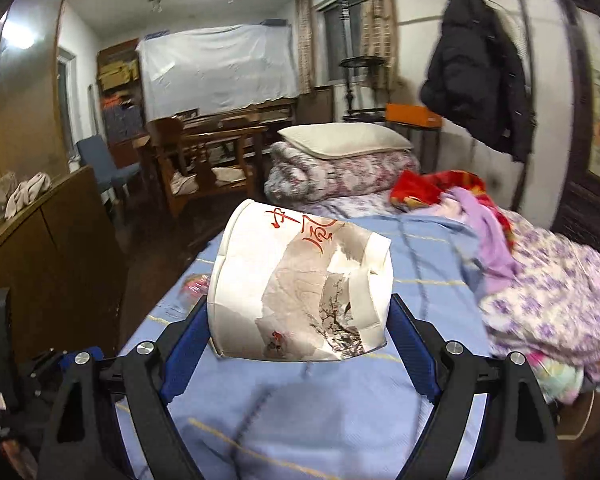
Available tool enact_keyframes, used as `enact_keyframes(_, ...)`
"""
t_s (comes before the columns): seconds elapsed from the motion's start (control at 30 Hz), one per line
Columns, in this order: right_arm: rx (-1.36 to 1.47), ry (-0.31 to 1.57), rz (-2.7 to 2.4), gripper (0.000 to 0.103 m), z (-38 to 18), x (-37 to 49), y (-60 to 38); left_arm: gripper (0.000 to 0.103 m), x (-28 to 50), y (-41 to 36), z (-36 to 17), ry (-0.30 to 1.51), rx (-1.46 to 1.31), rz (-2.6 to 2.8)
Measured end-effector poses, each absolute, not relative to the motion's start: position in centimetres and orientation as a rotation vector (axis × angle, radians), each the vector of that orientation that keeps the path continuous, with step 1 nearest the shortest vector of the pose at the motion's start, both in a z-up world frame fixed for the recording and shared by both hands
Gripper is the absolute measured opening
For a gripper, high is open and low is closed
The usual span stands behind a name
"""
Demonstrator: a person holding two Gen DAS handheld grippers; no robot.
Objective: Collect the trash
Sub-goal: 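Grasp the white medicine box with the left tool while the right tool holds the cup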
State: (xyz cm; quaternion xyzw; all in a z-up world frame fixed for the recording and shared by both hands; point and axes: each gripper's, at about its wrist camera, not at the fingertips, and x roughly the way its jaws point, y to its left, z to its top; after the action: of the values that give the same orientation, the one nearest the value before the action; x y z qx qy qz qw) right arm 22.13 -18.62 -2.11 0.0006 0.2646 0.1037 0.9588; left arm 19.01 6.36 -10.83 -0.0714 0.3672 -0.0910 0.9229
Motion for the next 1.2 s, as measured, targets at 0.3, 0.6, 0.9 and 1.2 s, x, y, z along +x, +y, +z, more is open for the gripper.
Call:
enact_keyframes(0.3, 0.163, 0.61, 0.126, 0.084, -6.4, 19.7, -25.8, 0.084, 24.2, 0.6, -10.8, 0.704, 0.163, -0.23)
enact_keyframes(0.6, 0.253, 0.68, 0.12, 0.084, -10.3, 20.8, -28.4, 0.084, 30.9, -3.5, -14.3, 0.755, 0.308, -0.246)
enact_keyframes(0.9, 0.298, 0.727, 0.131, 0.084, -12.2, 22.0, -29.5, 0.065, 33.3, -5.2, -17.8, 0.804, 0.401, -0.224)
enact_keyframes(1.2, 0.305, 0.725, 0.138, 0.084, -12.2, 21.9, -29.0, 0.044, 31.1, -5.2, -16.7, 0.849, 0.253, -0.315)
